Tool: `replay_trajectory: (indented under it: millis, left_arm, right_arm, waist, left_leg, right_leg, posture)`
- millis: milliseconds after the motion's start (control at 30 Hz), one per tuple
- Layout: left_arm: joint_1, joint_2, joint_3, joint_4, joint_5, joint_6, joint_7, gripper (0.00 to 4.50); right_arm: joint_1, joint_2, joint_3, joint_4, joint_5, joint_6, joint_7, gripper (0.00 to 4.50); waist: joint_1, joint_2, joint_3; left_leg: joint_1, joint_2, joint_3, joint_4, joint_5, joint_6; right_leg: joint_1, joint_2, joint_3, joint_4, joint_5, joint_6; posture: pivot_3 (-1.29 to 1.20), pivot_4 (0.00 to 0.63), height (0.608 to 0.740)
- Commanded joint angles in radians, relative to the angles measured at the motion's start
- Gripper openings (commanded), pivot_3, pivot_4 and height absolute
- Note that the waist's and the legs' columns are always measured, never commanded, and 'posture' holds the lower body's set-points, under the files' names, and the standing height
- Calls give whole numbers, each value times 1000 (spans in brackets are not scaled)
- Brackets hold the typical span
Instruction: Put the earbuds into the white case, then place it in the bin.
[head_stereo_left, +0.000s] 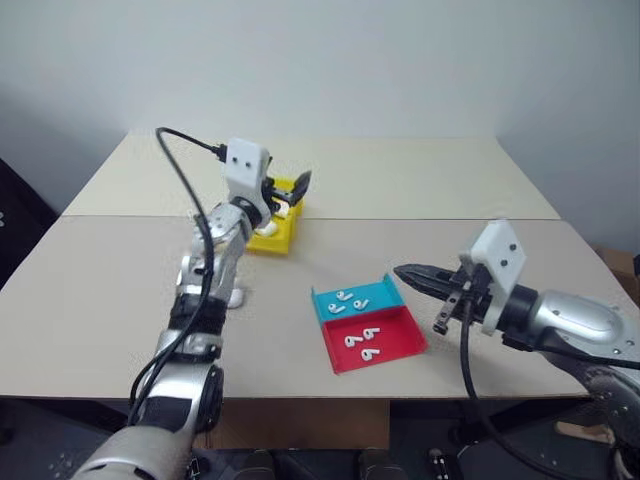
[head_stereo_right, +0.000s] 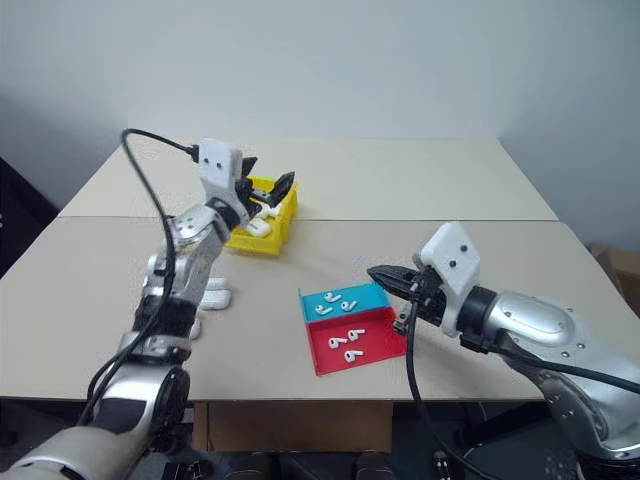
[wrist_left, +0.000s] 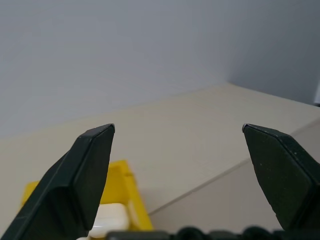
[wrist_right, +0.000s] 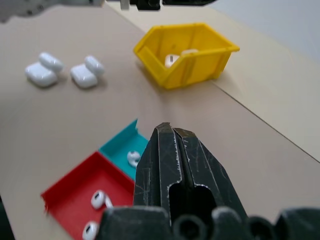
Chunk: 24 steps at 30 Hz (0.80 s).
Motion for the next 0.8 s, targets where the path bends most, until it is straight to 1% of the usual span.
replay_trajectory:
  millis: [33,100,200,333,400,467,567,700,800]
  left_arm:
    - [114,125,25,-247,-121,106,-162,4454]
    - [168,175,43,-309,-166,145,-200,4454]
    - [312,311,113,-407,-225,151,-323,4454]
    - [494,469,239,-495,-309,145,-474,4454]
    - [588,521,302,-528,-330,122,-539,4454]
    - [667,556,366,-569,-363,139,-572,4454]
    - [752,581,451,-606,-405,160,-597,4454]
    - [816,594,522,-643,-445,183,-587,4454]
    - [842,599,552,-671,-457,197,-566,4454]
  right_arm:
    - [59,-48,-90,33,-72,-159,160,0]
    - [94,-51,-116,67,-94,-225,224,0]
    - [158,-59,-173,157,-146,-384,378,0]
    - [198,-83,-235,226,-145,-466,511,0]
    - [208,-102,-253,255,-144,-480,563,0]
    - [209,-113,-265,286,-153,-510,602,0]
    - [193,-134,-275,328,-152,-514,632,0]
    - [173,-150,-270,363,-159,-526,651,0]
    - [155,-152,-258,372,-163,-525,653,0]
  waist:
    - [-4,0,0]
    - [-3,0,0]
    - [0,0,0]
    - [-4,0,0]
    - [-5,0,0]
    - [-4,0,0]
    - [1,0,0]
    - [6,0,0]
    - [9,0,0]
  left_leg:
    - [0,0,0,0,0,0]
    - [2,0,0,1,0,0]
    - [4,0,0,3,1,-1]
    - [5,1,1,2,1,-1]
    - [5,1,1,2,1,-1]
    - [6,1,2,2,1,-1]
    - [6,1,2,2,1,-1]
    - [6,2,3,2,1,-1]
    - [6,2,3,2,1,-1]
  right_leg:
    - [0,0,0,0,0,0]
    - [2,0,0,1,-2,3]
    - [4,0,0,1,-4,6]
    - [3,0,0,1,-4,5]
    - [3,0,0,1,-5,3]
    - [4,-1,0,1,-7,0]
    - [4,-1,0,1,-8,-1]
    - [3,-1,0,1,-8,-2]
    - [3,-1,0,1,-8,-2]
  posture:
    - [0,150,740]
    - [0,150,740]
    - [0,150,740]
    - [0,150,740]
    - [0,150,740]
    - [0,150,740]
    - [0,150,740]
    - [0,150,740]
    - [0,150,740]
